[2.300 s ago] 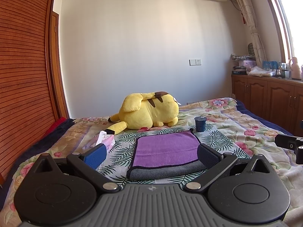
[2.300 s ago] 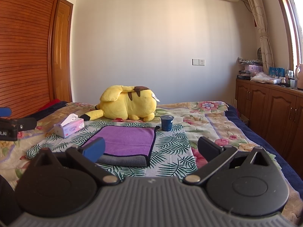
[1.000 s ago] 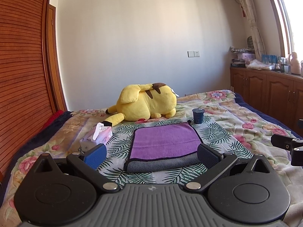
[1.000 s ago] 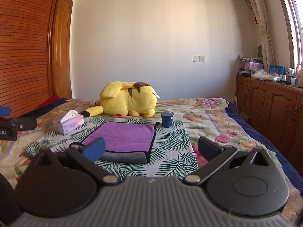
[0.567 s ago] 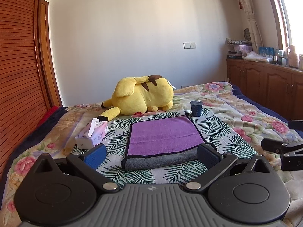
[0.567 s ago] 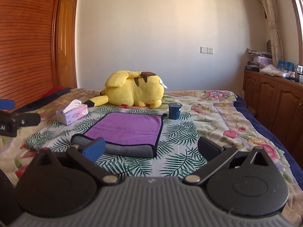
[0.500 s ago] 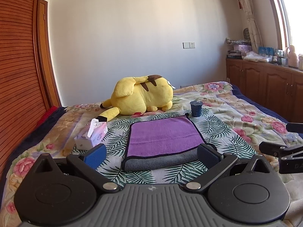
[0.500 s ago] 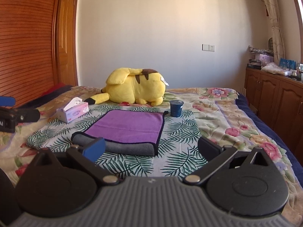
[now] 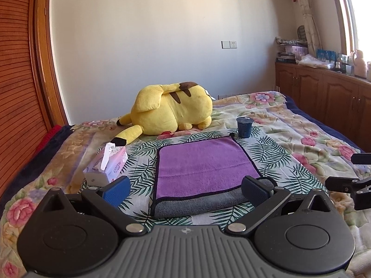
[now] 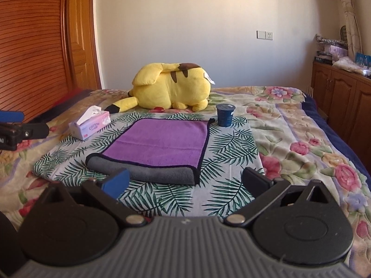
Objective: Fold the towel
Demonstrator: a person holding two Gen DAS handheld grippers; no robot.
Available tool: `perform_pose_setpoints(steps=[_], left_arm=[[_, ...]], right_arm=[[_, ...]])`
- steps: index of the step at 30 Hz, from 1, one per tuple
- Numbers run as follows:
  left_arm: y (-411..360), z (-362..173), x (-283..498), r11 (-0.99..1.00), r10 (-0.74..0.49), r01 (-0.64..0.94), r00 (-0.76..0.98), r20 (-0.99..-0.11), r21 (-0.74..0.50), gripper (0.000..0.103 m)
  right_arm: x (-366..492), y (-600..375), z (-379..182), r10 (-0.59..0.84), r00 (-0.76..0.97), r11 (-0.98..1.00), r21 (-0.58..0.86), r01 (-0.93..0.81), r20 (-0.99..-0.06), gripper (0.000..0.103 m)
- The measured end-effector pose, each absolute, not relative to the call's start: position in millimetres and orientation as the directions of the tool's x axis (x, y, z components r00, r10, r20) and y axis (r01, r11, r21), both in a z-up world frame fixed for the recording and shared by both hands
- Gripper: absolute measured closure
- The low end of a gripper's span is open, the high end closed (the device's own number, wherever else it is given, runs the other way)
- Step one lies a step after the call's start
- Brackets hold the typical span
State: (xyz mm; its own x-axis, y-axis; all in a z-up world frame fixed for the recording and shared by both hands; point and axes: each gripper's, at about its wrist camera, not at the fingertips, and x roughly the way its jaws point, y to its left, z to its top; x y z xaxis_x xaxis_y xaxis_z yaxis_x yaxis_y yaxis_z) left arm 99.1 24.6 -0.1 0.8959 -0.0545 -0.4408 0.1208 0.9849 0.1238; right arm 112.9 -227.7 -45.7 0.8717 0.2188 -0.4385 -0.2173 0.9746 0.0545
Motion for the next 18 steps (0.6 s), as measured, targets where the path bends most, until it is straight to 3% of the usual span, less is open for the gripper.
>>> perform_pose_setpoints(steps=[12, 15, 18], left_arm=[[54, -21, 154, 0.990, -0.061, 0.115, 0.858, -0.510, 0.076, 0.016], [62, -30, 170, 0.991, -0.069, 0.118, 0.843, -0.534, 0.059, 0.016], [67, -40, 182, 0.992, -0.072, 0.115, 0.829, -0.554, 0.043, 0.018]], right_arm=[[151, -216, -51, 0.234, 0.834, 0.967, 0.032, -0.252, -0.500, 0.001], [161, -213, -54, 0.237, 0.822, 0.965, 0.029, -0.259, -0.518, 0.011], [171, -210, -58, 0.238, 0.809, 0.964, 0.027, -0.266, -0.537, 0.014]])
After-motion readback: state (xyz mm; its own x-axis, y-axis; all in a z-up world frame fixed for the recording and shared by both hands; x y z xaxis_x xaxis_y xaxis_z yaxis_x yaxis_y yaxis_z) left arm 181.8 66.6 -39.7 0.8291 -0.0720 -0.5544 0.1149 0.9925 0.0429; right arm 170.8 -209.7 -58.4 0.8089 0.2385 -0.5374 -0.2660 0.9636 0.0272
